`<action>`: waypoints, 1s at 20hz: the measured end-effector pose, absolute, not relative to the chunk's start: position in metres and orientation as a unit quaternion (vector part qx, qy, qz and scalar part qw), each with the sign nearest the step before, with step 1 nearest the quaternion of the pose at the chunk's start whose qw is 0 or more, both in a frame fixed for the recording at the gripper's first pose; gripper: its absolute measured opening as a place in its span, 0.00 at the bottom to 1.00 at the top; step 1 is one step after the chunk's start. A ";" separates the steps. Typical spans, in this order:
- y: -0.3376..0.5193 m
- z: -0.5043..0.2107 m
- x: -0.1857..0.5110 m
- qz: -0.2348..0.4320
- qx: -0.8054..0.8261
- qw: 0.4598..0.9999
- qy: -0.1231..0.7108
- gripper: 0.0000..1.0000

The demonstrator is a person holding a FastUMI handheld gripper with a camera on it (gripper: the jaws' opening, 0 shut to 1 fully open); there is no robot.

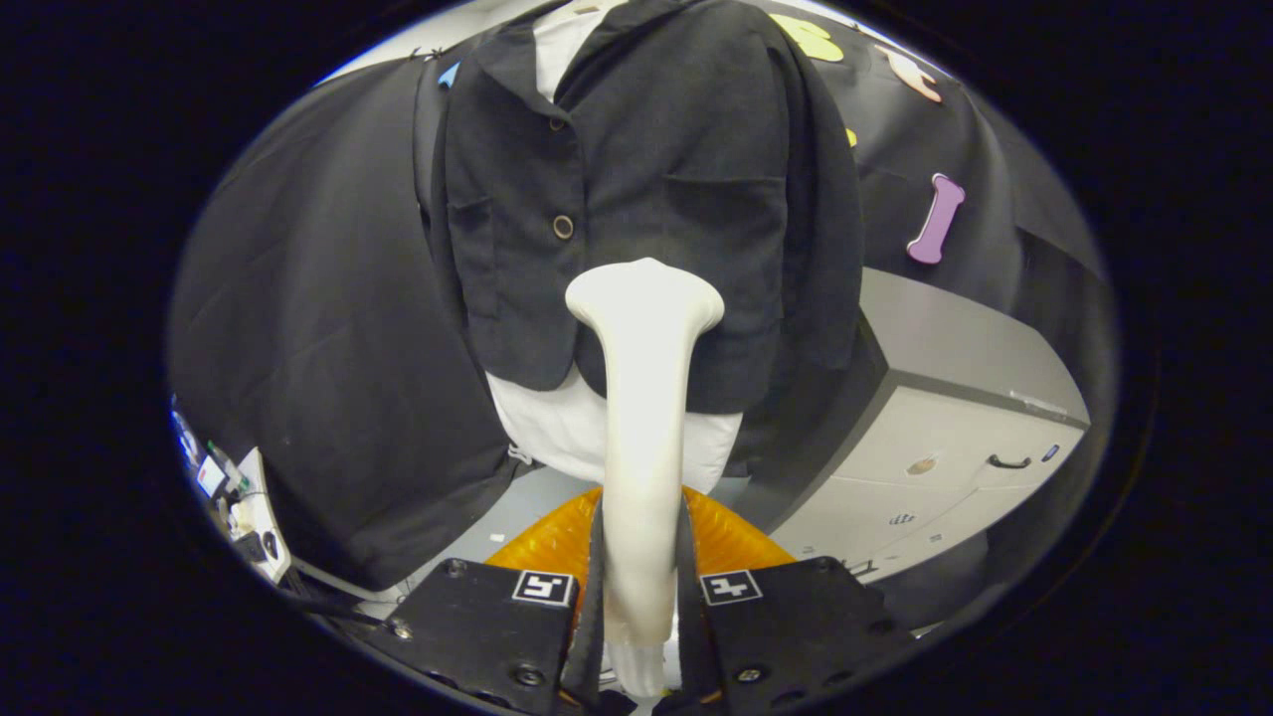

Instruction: Iron the clothes twice with a garment steamer, once on the left side and once on the right side.

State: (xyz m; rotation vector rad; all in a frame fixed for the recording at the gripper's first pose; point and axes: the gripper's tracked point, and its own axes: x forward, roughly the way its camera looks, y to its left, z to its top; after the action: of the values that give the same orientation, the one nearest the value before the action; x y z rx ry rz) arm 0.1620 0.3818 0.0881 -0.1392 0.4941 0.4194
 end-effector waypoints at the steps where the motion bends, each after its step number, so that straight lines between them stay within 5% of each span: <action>1: 0.381 0.084 0.160 0.206 -0.069 0.944 0.249 0.33; 10: 0.379 0.084 0.159 0.203 -0.069 0.944 0.250 0.33; 20: 0.400 0.168 0.129 0.228 -0.061 0.959 0.154 0.33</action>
State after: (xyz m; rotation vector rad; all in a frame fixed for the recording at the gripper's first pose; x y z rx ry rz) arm 0.1289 0.3998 0.1684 -0.1235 0.3127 0.4621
